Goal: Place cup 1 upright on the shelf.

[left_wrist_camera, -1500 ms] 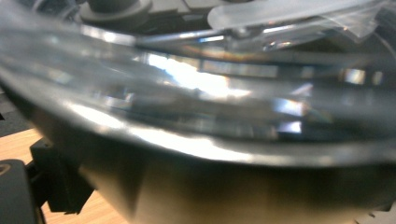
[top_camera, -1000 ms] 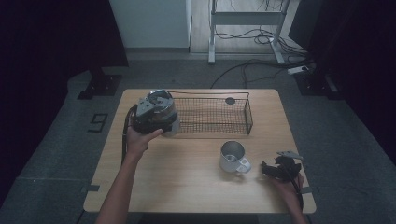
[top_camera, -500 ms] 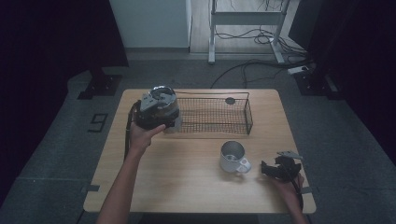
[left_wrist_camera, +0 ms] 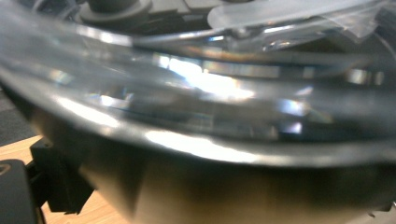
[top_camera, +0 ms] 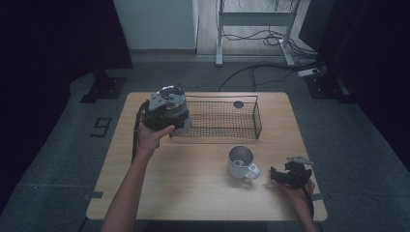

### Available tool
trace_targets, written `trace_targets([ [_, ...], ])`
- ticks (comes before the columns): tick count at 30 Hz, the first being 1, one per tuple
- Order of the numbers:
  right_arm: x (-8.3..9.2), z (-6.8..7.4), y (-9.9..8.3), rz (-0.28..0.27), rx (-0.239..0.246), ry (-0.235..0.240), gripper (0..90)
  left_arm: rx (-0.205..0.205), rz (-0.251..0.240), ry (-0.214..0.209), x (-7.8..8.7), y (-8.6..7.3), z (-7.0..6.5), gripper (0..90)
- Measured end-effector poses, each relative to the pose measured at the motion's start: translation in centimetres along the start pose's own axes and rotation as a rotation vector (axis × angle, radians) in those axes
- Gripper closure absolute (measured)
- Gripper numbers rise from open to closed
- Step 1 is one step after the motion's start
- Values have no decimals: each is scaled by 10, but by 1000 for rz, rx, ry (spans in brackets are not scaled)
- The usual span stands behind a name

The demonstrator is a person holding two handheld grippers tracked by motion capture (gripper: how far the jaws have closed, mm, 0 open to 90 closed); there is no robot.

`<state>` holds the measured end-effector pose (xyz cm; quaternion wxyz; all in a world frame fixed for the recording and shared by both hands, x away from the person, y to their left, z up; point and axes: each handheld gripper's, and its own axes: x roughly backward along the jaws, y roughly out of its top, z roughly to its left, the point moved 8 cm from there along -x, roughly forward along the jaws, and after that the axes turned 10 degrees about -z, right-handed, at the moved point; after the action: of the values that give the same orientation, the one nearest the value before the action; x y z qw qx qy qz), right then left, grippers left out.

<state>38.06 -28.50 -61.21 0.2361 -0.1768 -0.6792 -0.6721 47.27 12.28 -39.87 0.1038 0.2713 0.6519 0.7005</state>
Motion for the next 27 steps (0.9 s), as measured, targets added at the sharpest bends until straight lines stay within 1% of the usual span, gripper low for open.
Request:
trace_targets([
  [5,0,0,0,0,0,0,24,5,-5,-3,-3,3,-1,44],
  [6,0,0,0,0,0,0,24,0,-3,-3,-4,4,-2,44],
  [8,0,0,0,0,0,0,24,2,-6,-2,-6,5,-3,44],
  [11,0,0,0,0,0,0,24,-4,-5,-9,-8,5,-5,44],
  [17,0,0,0,0,0,0,24,-12,0,-10,-15,6,-6,44],
  [20,0,0,0,0,0,0,24,2,-3,-16,-19,7,-7,44],
  [22,0,0,0,0,0,0,24,2,-2,-16,-20,8,-7,44],
  [27,0,0,0,0,0,0,24,-8,6,-17,-27,9,-8,44],
])
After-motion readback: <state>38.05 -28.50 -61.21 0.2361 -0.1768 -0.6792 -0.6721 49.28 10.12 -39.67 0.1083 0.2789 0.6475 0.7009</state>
